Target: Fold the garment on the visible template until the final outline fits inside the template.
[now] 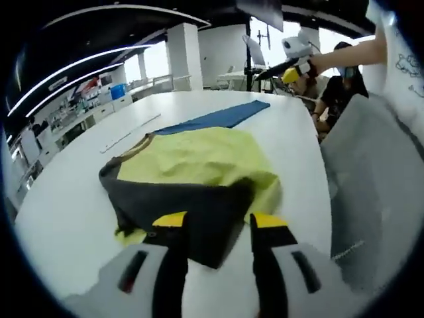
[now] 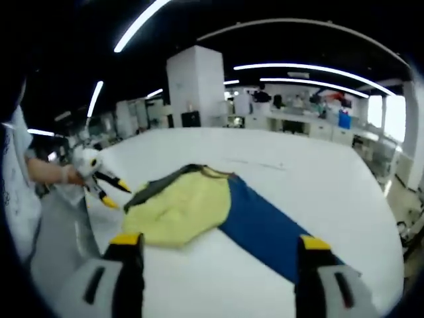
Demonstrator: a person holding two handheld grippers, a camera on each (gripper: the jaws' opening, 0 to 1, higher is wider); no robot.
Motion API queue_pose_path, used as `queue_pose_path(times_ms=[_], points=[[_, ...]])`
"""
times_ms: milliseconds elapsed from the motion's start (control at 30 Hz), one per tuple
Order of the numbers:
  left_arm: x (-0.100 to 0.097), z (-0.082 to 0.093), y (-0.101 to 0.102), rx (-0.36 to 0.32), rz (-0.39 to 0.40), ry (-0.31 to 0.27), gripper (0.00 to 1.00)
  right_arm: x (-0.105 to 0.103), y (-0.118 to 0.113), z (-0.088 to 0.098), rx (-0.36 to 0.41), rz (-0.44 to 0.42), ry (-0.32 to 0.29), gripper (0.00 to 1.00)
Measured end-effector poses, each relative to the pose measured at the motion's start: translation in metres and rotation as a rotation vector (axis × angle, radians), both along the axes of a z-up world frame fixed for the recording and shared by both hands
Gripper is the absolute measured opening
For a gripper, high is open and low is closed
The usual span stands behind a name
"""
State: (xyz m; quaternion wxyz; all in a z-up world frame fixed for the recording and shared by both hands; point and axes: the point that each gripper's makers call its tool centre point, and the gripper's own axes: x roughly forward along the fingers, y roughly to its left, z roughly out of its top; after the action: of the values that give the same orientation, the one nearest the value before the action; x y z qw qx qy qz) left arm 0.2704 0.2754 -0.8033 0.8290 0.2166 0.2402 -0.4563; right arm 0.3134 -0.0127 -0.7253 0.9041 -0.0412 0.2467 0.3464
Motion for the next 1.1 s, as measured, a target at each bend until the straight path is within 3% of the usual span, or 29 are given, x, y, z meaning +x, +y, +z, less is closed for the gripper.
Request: queue_pose_path(times_ms=[100,333,433,567,733,967,1100], points=[[-0.002,-0.01,-0.003,0.096,-0.043,-0.017,0.28,-0.005,0.005,-0.001,0.008,0.003,0.008,0.96],[0.007,-0.029,0.01,0.255,-0.024,-0.047,0.12,-0.013,0.012,-0.005,0.02,-0.002,0.027,0.94],[0.01,-0.029,0.011,0.218,0.033,-0.001,0.01,-0.016,0.011,-0.007,0.024,-0.008,0.036,0.94],[0.02,-0.022,0.014,0.22,0.035,-0.025,0.0,-0.017,0.01,-0.008,0.029,-0.016,0.039,0.93],[0.037,-0.001,0.013,0.219,0.034,-0.073,0.0,-0.017,0.007,-0.008,0.044,-0.026,0.043,0.92],[0.067,0.032,0.0,0.211,0.009,-0.14,0.0,-0.016,0.002,-0.008,0.054,-0.036,0.04,0.91],[0.085,0.042,-0.008,0.212,-0.007,-0.163,0.0,-0.018,0.001,-0.007,0.06,-0.043,0.04,0.9]])
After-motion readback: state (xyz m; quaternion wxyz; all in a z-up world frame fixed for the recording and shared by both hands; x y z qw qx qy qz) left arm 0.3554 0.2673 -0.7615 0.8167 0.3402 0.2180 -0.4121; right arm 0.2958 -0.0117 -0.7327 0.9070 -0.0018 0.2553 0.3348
